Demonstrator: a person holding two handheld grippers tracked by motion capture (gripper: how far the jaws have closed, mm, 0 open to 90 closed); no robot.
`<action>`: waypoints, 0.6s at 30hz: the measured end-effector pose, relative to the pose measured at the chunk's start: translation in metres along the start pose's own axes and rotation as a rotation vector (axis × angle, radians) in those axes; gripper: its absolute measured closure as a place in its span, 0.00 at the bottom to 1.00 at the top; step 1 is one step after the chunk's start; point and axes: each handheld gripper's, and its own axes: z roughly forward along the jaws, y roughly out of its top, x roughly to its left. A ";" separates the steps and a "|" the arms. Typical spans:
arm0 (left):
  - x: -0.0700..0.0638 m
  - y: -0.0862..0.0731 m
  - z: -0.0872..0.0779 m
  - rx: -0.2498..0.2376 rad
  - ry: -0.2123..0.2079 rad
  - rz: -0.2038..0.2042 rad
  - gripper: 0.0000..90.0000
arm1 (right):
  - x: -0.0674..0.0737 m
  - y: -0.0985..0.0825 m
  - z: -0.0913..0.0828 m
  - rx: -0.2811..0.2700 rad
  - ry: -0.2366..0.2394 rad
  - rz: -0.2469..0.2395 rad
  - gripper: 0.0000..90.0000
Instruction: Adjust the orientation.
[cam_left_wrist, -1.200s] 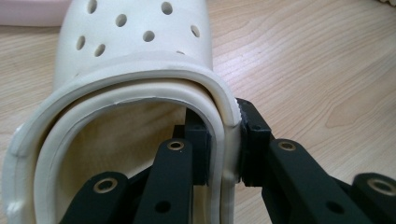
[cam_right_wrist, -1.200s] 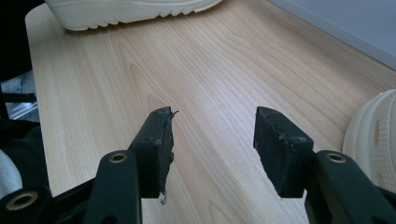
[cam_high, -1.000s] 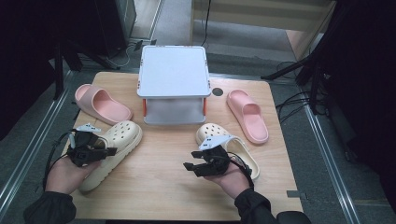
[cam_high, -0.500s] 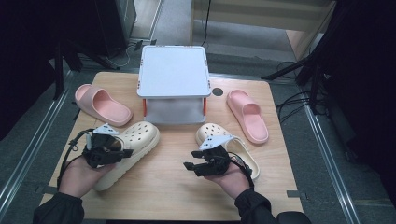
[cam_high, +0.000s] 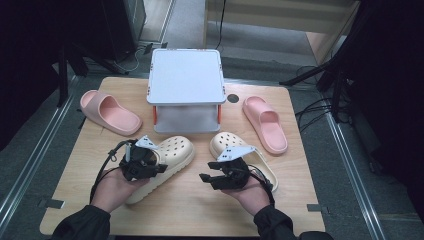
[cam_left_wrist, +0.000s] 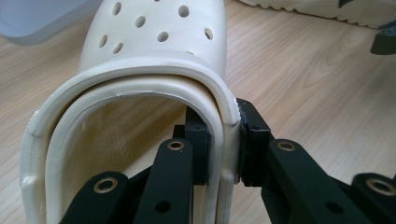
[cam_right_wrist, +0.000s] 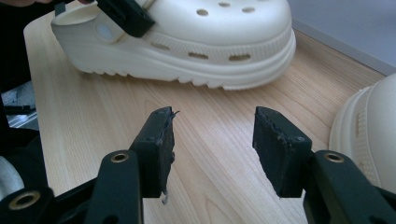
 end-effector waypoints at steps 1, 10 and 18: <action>-0.001 0.001 0.002 0.006 -0.003 0.007 0.86 | 0.000 0.000 0.000 -0.001 -0.003 0.000 0.54; -0.007 0.006 0.019 0.030 0.007 0.026 0.86 | 0.000 -0.003 -0.001 -0.002 -0.020 0.005 0.54; -0.009 0.004 0.024 0.030 -0.021 0.044 0.84 | 0.001 -0.003 0.001 -0.012 -0.021 -0.004 0.55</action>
